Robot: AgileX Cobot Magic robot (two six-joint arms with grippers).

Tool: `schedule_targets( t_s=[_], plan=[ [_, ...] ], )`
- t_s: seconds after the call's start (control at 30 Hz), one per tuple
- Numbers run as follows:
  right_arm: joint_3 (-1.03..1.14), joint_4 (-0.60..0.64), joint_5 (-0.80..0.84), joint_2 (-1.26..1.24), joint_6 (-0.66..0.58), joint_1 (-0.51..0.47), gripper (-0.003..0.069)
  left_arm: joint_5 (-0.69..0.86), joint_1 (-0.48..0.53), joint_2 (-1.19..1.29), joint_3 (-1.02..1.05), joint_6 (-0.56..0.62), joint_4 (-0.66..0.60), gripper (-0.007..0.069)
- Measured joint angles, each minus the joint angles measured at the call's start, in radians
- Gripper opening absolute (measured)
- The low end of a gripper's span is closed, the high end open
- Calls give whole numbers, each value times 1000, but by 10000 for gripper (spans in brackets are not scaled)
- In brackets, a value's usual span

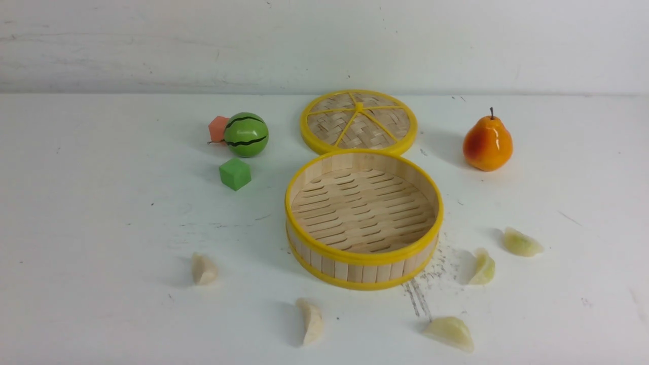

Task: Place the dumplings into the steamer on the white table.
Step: 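Reach for and grasp a dumpling on the table with the left gripper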

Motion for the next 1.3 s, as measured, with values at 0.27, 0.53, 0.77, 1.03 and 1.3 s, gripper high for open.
schedule_targets(
  t_s=[0.27,0.53,0.77,1.03,1.3],
  plan=[
    [0,7,0,0,0,0,240,0,0,0,0,0,5,237],
    [0,38,0,0,0,0,240,0,0,0,0,0,8,237],
    [0,108,0,0,0,0,240,0,0,0,0,0,8,237],
    [0,115,0,0,0,0,240,-5,0,0,0,0,11,237],
    [1,464,16,0,139,0,240,-266,0,0,0,-357,-552,237]
  ],
)
